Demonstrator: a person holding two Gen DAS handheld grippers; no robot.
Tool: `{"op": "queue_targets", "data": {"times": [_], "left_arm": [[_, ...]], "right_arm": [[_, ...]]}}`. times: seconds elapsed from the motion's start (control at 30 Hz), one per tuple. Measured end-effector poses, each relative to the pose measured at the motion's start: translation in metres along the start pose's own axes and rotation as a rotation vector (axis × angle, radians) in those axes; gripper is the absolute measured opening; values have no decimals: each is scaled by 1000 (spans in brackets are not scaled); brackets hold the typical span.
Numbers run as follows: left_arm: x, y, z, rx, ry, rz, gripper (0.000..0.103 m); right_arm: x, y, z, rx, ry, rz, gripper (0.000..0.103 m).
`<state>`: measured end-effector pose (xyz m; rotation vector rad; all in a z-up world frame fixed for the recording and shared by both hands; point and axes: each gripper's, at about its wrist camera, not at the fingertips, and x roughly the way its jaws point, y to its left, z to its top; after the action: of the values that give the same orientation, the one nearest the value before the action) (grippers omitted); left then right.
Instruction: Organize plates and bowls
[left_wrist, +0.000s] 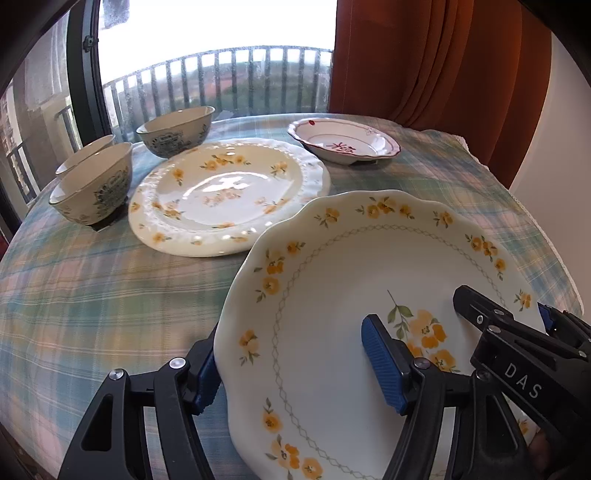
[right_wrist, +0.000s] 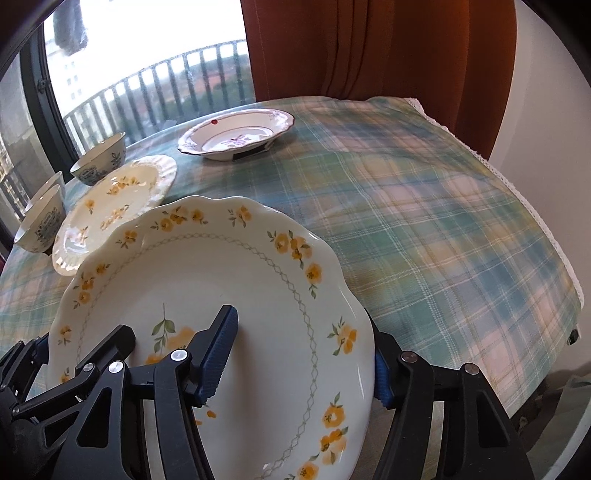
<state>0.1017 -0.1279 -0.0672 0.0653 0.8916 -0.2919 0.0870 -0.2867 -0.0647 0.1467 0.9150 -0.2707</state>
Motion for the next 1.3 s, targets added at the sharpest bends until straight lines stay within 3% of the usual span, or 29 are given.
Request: {"op": "queue_targets", "data": {"times": [0.33,0.73,1.3], "left_arm": [[-24,50,-2,-40,-31,35,71],[-44,130,-17,-158,-50,95,71],[-45,231,-57,-315,3,165,70]], "right_arm": [[-17,54,2,-37,-19,37,66],[-26,139,-1,-154,-24,102,65],[-4,254,-23,-311,45,167,65]]}}
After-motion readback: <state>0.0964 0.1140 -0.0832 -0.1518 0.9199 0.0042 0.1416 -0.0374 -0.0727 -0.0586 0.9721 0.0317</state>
